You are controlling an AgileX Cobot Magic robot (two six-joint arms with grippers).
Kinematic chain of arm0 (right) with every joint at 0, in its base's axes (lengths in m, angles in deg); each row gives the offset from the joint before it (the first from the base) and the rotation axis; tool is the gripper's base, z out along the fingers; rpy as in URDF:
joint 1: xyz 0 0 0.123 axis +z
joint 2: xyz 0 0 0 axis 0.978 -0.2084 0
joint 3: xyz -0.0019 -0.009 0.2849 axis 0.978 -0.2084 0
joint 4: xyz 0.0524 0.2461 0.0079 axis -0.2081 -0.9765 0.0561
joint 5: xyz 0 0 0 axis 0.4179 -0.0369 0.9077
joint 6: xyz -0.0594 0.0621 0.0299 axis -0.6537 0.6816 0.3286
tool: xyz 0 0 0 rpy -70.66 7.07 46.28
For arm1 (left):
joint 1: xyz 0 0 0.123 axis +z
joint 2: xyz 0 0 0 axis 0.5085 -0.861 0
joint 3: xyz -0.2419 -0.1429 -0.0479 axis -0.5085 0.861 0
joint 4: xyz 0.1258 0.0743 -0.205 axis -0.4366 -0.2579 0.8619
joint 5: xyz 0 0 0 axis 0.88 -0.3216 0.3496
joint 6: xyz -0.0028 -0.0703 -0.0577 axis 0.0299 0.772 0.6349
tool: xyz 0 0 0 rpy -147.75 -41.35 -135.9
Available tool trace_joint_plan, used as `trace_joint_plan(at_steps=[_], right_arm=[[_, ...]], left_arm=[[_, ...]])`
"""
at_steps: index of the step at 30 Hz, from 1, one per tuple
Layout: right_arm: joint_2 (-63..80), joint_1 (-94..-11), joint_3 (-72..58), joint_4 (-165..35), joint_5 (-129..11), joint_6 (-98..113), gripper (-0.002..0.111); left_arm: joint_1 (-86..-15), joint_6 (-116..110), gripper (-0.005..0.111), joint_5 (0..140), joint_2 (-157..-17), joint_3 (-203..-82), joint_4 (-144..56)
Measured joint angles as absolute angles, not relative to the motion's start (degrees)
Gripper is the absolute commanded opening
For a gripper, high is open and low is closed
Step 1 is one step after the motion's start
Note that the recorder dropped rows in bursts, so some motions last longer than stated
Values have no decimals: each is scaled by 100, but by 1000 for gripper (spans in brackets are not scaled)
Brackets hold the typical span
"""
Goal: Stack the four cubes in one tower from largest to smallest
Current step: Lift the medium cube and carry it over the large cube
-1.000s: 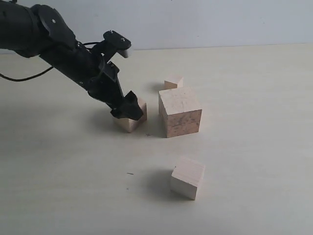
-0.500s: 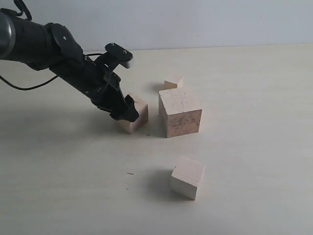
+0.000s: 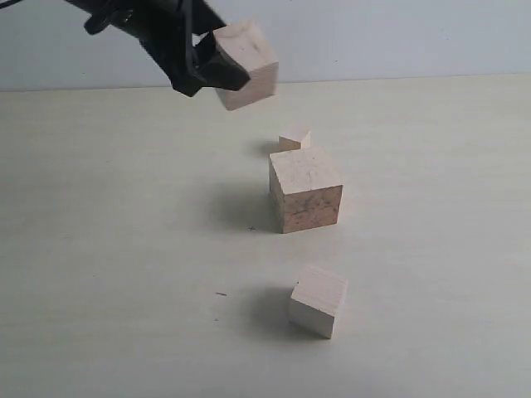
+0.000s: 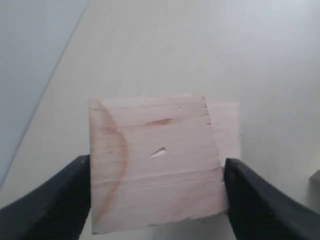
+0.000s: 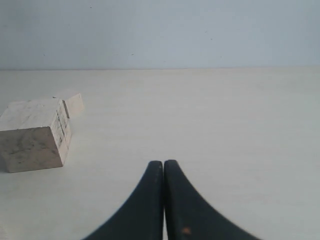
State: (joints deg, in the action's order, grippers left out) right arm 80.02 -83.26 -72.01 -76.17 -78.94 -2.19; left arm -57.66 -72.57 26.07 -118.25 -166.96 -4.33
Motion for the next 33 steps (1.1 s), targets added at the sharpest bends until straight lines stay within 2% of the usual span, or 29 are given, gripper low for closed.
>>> trace_joint_plan(at_steps=[3,6,12,21,33], right_arm=[[8002,-8326,-7201,-7617,-7894,-219,0],[8002,-8326,-7201,-7617,-7894,-219,0],[8002,-8326,-7201,-7617,-7894,-219,0],[8002,-8326,-7201,-7617,-7894,-219,0],[8002,-8326,-7201,-7617,-7894,-219,0]], left_arm=[[-6111,-8704,0,2185,-12125,-16864,1100],[-6216,-8613,0,2142,-12499,-17030,1566],[-6448,-7968,0,2185,-13055,-17440,952],[-6605,-7133,0,2173,-13290,-17767,-1184],[-6605,-6882,0,2820,-13644,-17767,-556]])
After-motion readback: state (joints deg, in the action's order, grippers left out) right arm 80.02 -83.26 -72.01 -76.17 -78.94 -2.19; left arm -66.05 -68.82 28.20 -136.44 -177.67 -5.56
